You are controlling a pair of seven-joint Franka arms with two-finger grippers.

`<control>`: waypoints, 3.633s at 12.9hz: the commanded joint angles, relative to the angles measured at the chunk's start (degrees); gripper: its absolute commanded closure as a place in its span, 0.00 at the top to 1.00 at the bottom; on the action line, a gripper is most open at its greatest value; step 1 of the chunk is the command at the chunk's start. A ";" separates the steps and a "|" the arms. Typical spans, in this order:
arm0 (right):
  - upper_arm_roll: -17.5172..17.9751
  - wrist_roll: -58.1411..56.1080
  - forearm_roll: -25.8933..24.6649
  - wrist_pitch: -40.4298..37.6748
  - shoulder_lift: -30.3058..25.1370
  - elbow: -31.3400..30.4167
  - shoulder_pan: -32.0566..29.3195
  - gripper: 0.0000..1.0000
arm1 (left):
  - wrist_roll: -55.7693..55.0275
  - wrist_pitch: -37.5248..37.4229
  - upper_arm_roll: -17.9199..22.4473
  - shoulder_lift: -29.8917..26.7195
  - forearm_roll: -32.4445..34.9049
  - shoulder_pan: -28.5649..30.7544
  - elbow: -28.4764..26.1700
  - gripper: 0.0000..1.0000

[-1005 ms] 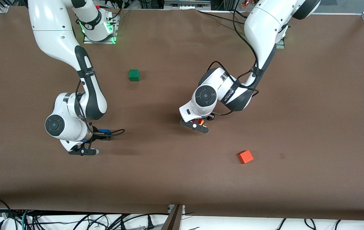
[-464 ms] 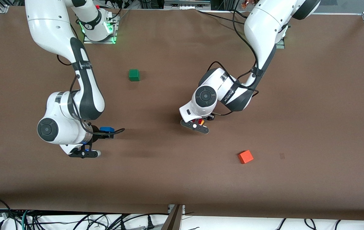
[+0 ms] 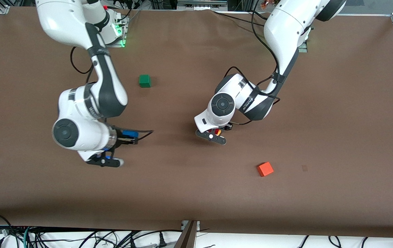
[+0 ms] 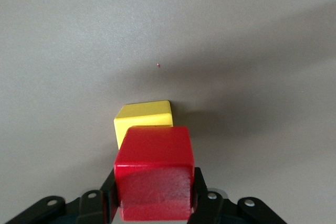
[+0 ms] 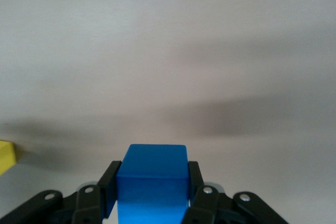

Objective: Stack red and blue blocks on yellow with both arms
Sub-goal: 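Lower the red cube onto the yellow cube while the right gripper lifts the blue cube, then open the left gripper and withdraw it from the red cube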

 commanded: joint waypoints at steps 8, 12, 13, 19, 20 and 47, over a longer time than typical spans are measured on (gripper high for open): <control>0.09 8.56 0.97 -1.09 0.38 6.04 3.56 0.43 | 0.07 -0.05 2.00 3.26 -0.27 -0.72 1.74 0.17; -0.52 8.21 0.89 -3.12 -0.41 6.40 3.56 0.43 | -0.01 0.04 2.27 3.52 -0.35 -0.81 1.74 0.17; -0.09 8.30 0.89 -2.95 -0.41 6.40 3.13 0.44 | -0.01 0.30 2.27 3.61 -0.35 -0.81 1.83 0.17; -0.08 8.30 0.89 -3.21 -0.50 6.40 3.12 0.44 | -0.01 0.39 2.27 4.14 -0.35 -0.81 2.71 0.16; -0.08 8.21 0.89 -3.21 -0.50 6.40 3.12 0.44 | -0.01 0.39 2.27 4.14 -0.35 -0.81 2.80 0.16; 6.51 35.69 0.54 14.25 1.87 8.68 11.89 0.44 | 0.34 -25.08 2.88 -15.88 -0.18 25.98 18.80 1.00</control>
